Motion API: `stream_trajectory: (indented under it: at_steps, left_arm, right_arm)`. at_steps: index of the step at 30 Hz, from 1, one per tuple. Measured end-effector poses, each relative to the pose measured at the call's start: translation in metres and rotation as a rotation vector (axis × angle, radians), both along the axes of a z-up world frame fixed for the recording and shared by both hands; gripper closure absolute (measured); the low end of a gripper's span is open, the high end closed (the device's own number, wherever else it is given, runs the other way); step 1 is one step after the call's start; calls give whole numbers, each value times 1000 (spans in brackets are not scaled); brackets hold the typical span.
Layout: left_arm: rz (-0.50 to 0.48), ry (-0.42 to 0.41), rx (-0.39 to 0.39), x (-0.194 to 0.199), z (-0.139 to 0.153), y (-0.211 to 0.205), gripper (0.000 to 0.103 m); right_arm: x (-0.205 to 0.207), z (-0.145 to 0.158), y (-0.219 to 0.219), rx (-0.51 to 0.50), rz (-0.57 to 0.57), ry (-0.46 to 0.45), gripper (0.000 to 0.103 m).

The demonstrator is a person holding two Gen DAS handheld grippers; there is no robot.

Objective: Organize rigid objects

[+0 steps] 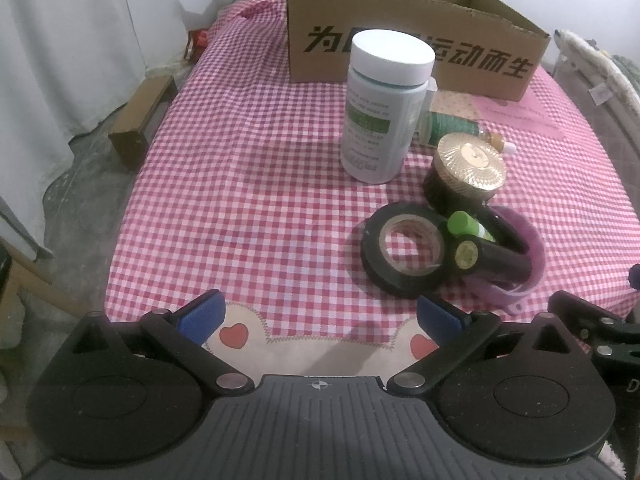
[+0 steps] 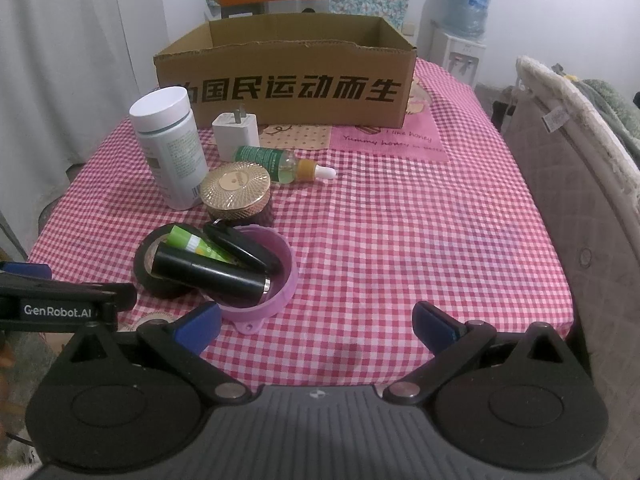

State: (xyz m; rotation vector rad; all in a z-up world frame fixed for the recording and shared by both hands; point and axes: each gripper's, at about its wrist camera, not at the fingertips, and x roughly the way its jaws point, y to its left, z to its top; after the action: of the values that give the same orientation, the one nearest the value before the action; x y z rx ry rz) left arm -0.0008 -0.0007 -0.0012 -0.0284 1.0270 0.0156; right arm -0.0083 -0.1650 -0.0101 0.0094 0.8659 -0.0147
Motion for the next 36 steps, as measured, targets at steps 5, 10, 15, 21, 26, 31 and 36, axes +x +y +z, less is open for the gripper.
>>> stream_trajectory:
  at_steps: [5,10,15,21,26,31,36]
  left_arm:
    - [0,0,2,0,-1,1,0]
    - [-2,2,5,0,-1,1,0]
    - [-4,3,9,1,-2,0,0]
    - [-17,-15,17,3,2,-4,0]
    - [-71,-80,21,7,12,-15,0]
    - [-142,-144,8,7,21,-25,0]
    - [-171,-143,-65,8,21,-24,0]
  right_arm:
    - [0,0,0,2,0,1,0]
    - [1,0,0,3,1,-1,0]
    - [1,0,-1,8,1,-3,0]
    - [-3,9,-16,34,-15,-57,0]
    - [-21,45,-59,16,-45,-222,0]
    - [-38,91,-101,-124,-46,-353,0]
    - [-33,103,-116,-80,15,-375,0]
